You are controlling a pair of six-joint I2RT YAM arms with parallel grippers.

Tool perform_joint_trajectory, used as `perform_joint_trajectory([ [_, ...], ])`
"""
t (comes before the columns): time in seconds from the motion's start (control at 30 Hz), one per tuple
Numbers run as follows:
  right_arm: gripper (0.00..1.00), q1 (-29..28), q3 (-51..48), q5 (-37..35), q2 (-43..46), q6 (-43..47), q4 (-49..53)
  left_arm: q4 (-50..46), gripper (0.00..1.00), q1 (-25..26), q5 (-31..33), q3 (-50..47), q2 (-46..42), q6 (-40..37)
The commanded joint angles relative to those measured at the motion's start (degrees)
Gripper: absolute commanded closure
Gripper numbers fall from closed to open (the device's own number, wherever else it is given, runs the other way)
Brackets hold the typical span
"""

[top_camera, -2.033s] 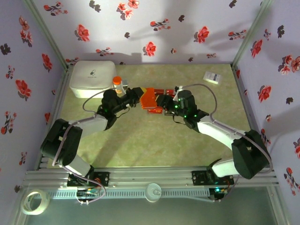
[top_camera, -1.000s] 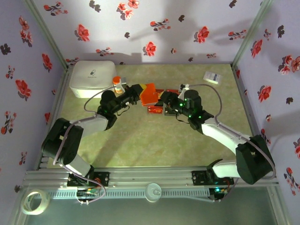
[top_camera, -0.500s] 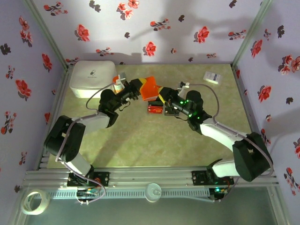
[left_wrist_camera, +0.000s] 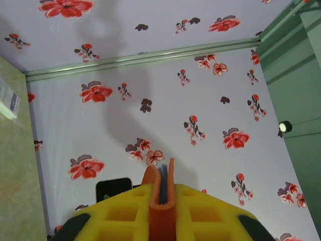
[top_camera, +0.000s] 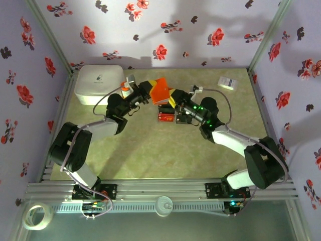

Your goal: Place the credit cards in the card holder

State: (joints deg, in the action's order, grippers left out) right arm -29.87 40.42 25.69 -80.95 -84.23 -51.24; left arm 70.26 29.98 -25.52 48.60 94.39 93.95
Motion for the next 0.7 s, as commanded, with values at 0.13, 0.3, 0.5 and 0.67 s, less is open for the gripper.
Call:
perform_joint_trajectory([
  [0.13,0.67,0.0,-0.3,3.7,-2.8,-5.9,-10.0,3.3,1.0,0.6,0.3,2.4,0.9,0.2],
  [0.3,0.85,0.0,-0.3,4.6,-5.7,-9.6,-17.2,3.2,1.0,0.9,0.4,2.6,1.2,0.1],
  [0.5,0.8,0.0,-0.8,4.5,-7.2,-11.1,-19.9,3.2,1.0,1.0,0.4,2.9,1.4,0.0],
  [0.67,0.84,0.0,-0.1,5.5,-7.3,-11.2,-20.0,3.1,1.0,1.1,0.4,3.1,1.9,0.0],
])
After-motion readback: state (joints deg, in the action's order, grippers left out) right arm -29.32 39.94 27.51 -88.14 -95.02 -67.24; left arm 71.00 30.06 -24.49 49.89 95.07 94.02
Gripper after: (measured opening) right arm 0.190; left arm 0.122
